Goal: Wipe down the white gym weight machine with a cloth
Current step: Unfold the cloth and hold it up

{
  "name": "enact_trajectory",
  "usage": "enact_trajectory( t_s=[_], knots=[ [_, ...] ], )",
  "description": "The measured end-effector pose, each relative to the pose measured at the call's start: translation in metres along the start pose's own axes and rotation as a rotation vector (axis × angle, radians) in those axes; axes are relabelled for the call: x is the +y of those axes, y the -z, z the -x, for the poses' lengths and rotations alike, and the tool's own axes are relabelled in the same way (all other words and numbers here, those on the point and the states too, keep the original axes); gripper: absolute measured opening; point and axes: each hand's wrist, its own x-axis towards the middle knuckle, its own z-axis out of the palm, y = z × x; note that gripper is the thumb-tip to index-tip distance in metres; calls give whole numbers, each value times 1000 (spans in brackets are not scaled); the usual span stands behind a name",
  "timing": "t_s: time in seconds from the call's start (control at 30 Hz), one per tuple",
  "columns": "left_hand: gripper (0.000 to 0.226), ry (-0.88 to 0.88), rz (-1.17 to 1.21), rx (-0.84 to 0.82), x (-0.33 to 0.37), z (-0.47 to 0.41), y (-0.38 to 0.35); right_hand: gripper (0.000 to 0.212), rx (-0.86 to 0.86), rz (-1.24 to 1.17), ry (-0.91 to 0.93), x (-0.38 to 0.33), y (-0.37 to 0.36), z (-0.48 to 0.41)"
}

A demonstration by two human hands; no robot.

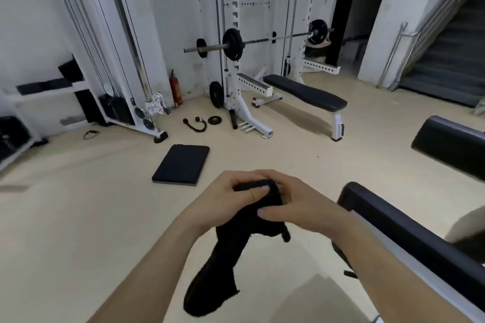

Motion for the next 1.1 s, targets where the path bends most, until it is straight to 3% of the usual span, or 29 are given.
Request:
enact_trajectory(
  t_s=[0.1, 0.27, 0.33, 0.4, 0.53, 0.7, 0.83, 1.0, 1.1],
  knots=[
    [16, 4, -39, 78, -23, -50, 63, 25, -88, -17, -28, 14, 22, -89],
    [29, 111, 178, 372, -61, -127, 167, 10, -312, 119, -160, 18, 90, -215],
    [30, 137, 188, 439, -77, -158, 204, 6, -292, 189, -227, 23, 119, -256],
    [28, 156, 182, 460, -93, -190, 235, 15, -233, 235, -248, 33, 148, -289],
    [24, 246, 141, 416, -129, -270, 288, 19, 12, 116, -238, 56, 202, -348],
    [40, 331, 186, 107, -177, -394, 341, 20, 446, -128, -259, 90, 253, -415],
    [47, 337, 317, -230, -194, -501, 362, 40, 822, -267, -398, 114, 298, -447],
    [45, 332, 328, -350, -187, -620, 325, 51, 1175, -496, -578, 135, 349, -434],
    [41, 366, 346, -448, -185, -703, 273, 49, 1260, -582, -525, 153, 389, -411]
  ],
)
